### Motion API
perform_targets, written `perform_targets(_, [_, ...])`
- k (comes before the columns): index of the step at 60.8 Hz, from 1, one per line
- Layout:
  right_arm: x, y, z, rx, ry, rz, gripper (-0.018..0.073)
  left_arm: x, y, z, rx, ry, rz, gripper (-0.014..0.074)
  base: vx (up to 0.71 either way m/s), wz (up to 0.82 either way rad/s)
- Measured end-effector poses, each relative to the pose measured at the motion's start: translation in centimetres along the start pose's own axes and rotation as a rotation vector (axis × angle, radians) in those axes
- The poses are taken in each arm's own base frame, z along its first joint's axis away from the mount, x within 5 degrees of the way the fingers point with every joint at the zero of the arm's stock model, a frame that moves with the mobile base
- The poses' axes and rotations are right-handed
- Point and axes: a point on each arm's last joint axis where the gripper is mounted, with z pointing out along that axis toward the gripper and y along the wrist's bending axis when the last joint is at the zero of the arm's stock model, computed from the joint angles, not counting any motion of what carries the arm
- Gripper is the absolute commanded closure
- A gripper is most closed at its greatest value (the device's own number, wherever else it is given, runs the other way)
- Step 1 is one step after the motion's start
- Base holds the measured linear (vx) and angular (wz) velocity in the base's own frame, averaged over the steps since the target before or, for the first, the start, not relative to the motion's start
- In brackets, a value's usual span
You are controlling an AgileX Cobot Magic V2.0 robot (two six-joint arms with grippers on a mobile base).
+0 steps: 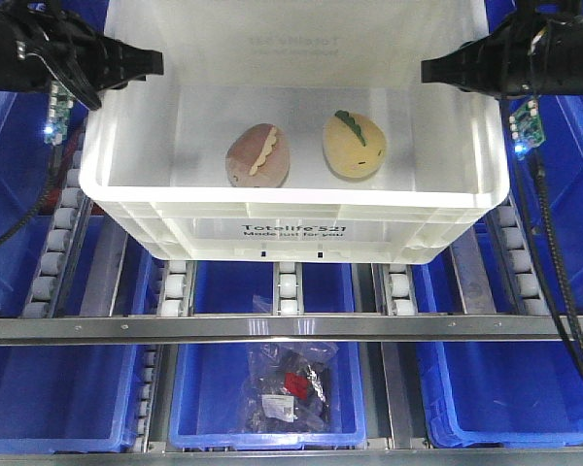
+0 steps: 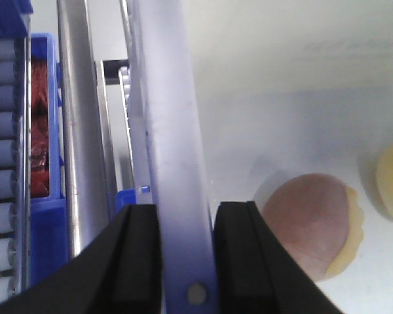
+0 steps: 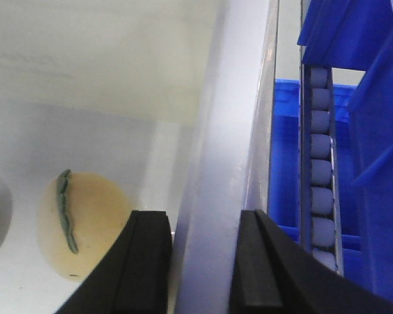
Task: Place moving items into box and shelve
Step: 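Lower the crate onto the roller shelf and push it farther in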
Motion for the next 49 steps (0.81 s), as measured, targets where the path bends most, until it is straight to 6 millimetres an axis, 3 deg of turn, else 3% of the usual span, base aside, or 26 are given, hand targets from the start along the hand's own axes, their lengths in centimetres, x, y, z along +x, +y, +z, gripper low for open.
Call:
perform_targets(7, [0.2, -0.1, 1.7, -0.003, -0.037, 0.001, 0.0535, 0.1, 0.3, 1.3, -0.005, -0.022, -0.004, 0.0594, 0.00, 0.00])
perform_targets(16, [0.3, -0.1, 2.8, -0.005, -0.050, 0.004, 0.0410, 0.1, 0.4, 1.8, -0.009, -0.032, 0.000, 0.0536, 0.00, 0.00])
perform_targets(23, [0.3, -0.1, 2.8, -0.005, -0.046, 0.005, 0.0221, 0.1, 0.4, 1.8, -0.010, -0.032, 0.000, 0.0431, 0.00, 0.00])
perform_targets(31, [0.3, 0.1, 2.8, -0.013, -0.047, 0.016, -0.0048, 0.0, 0.4, 1.8, -0.013, -0.037, 0.008, 0.0240, 0.00, 0.00])
perform_targets(36, [0.3, 0.5, 2.9, -0.024, -0.046, 0.012, -0.0172, 0.0, 0.3, 1.8, -0.014, -0.043, 0.026, 0.0127, 0.00, 0.00])
perform_targets(43, [0.4, 0.9, 3.0, -0.033, -0.045, 0.013, -0.0167, -0.1, -0.1, 1.8, -0.013, -0.057, 0.061, -0.0015, 0.00, 0.00])
perform_targets(49, [0.4, 0.9, 3.0, -0.035, -0.048, 0.018, -0.0150, -0.2, -0.3, 1.9, -0.015, -0.073, 0.087, -0.0064, 0.00, 0.00])
